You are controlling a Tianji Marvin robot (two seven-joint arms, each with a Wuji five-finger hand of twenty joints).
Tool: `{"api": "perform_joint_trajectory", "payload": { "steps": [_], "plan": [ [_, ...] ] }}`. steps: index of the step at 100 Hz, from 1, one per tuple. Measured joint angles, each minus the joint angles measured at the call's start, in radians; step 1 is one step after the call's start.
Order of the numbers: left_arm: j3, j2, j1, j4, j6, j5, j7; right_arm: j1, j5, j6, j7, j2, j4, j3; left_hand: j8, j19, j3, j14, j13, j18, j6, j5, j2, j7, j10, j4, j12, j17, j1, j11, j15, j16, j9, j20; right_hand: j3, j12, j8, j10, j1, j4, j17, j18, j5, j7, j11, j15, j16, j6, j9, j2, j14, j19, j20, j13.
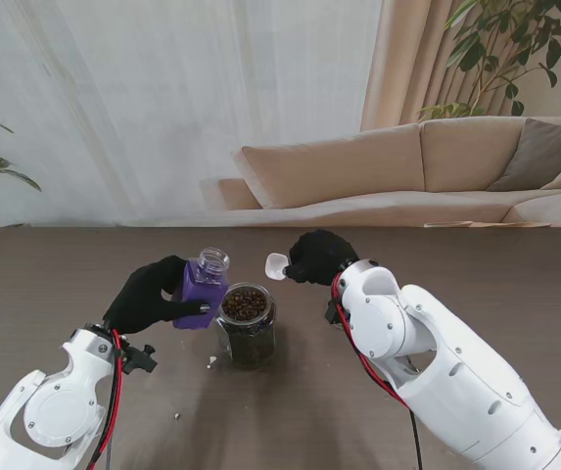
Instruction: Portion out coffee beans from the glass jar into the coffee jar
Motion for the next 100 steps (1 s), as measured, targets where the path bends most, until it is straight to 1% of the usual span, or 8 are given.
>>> {"api": "perform_joint_trajectory", "payload": {
  "steps": [17, 29, 39, 51, 64, 76, 100],
  "plan": [
    [-0.01, -0.001, 0.013, -0.003, -0.001, 0.005, 0.007, 0.02, -0.009, -0.012, -0.014, -0.004, 0.001, -0.048, 0.0, 0.0, 0.0, 0.0, 0.0, 0.0, 0.0, 0.0, 0.0, 0.0, 0.0, 0.0, 0.0, 0.0, 0.0, 0.0, 0.0, 0.0, 0.0, 0.0, 0.0, 0.0, 0.007, -0.008, -0.003, 0.0, 0.0, 0.0, -0.011, 0.001, 0.001, 0.0, 0.0, -0.008, -0.002, 0.0, -0.008, 0.0, 0.0, 0.0],
    [-0.017, -0.001, 0.021, -0.004, -0.002, 0.007, 0.013, 0.032, -0.099, -0.064, -0.024, -0.005, 0.007, -0.084, 0.0, 0.0, 0.0, 0.0, 0.0, 0.0, 0.0, 0.0, 0.0, 0.0, 0.0, 0.0, 0.0, 0.0, 0.0, 0.0, 0.0, 0.0, 0.0, 0.0, 0.001, 0.0, 0.011, -0.018, -0.012, 0.0, 0.0, -0.002, -0.011, 0.001, 0.012, 0.0, 0.0, -0.02, -0.01, 0.0, -0.022, 0.0, 0.0, 0.0],
    [-0.02, -0.001, 0.026, -0.005, -0.002, 0.007, 0.013, 0.041, -0.125, -0.078, -0.03, -0.005, 0.01, -0.105, 0.0, 0.0, 0.0, 0.0, 0.0, 0.0, 0.0, 0.0, 0.0, 0.0, 0.0, 0.0, 0.0, 0.0, 0.0, 0.0, 0.0, 0.0, 0.0, 0.0, 0.001, 0.0, 0.011, -0.019, -0.012, 0.0, 0.0, -0.002, -0.011, 0.001, 0.012, 0.0, 0.0, -0.021, -0.01, 0.0, -0.022, 0.0, 0.0, 0.0],
    [-0.024, -0.001, 0.032, -0.012, 0.0, 0.007, 0.008, 0.06, -0.18, -0.098, -0.033, -0.004, 0.023, -0.137, 0.0, 0.0, 0.0, 0.0, 0.0, 0.0, 0.0, 0.0, 0.0, 0.0, 0.0, 0.0, 0.0, 0.0, 0.0, 0.0, 0.0, 0.0, 0.0, 0.0, 0.001, 0.0, 0.012, -0.02, -0.013, 0.0, 0.0, -0.014, -0.011, 0.001, 0.012, 0.0, 0.0, -0.022, -0.01, 0.0, -0.023, 0.0, 0.0, 0.0],
    [-0.025, 0.0, 0.038, -0.017, 0.006, 0.007, 0.005, 0.082, -0.196, -0.114, -0.037, -0.004, 0.043, -0.163, 0.0, 0.0, 0.0, 0.001, 0.0, 0.0, 0.0, 0.0, 0.0, 0.0, 0.0, 0.0, 0.0, 0.0, 0.0, 0.0, 0.0, 0.0, 0.0, 0.0, 0.001, 0.0, 0.013, -0.03, -0.021, 0.0, 0.0, -0.015, -0.011, 0.001, 0.013, 0.0, 0.0, -0.033, -0.01, 0.0, -0.033, 0.0, 0.0, 0.0],
    [-0.026, 0.0, 0.043, -0.021, 0.01, 0.008, 0.005, 0.103, -0.208, -0.119, -0.043, -0.005, 0.064, -0.189, 0.0, 0.0, 0.0, 0.002, 0.0, 0.0, 0.0, 0.0, 0.0, 0.0, 0.0, 0.0, 0.0, 0.0, 0.0, 0.0, 0.0, 0.0, 0.0, 0.0, 0.001, 0.0, 0.013, -0.031, -0.021, 0.0, 0.0, -0.015, -0.011, 0.001, 0.013, -0.001, 0.0, -0.034, -0.01, 0.0, -0.034, 0.0, 0.0, 0.0],
    [-0.031, -0.001, 0.05, -0.024, 0.01, 0.013, 0.008, 0.149, -0.247, -0.137, -0.074, -0.011, 0.132, -0.244, 0.0, 0.0, 0.0, 0.005, 0.0, 0.0, 0.0, 0.0, 0.0, 0.0, 0.0, 0.0, 0.0, -0.001, 0.0, 0.0, 0.0, 0.0, 0.0, 0.001, 0.001, 0.0, 0.013, -0.036, -0.024, 0.0, 0.0, -0.017, -0.011, 0.001, 0.013, -0.005, 0.0, -0.04, -0.01, 0.0, -0.039, 0.0, 0.0, 0.0]
  ]
}}
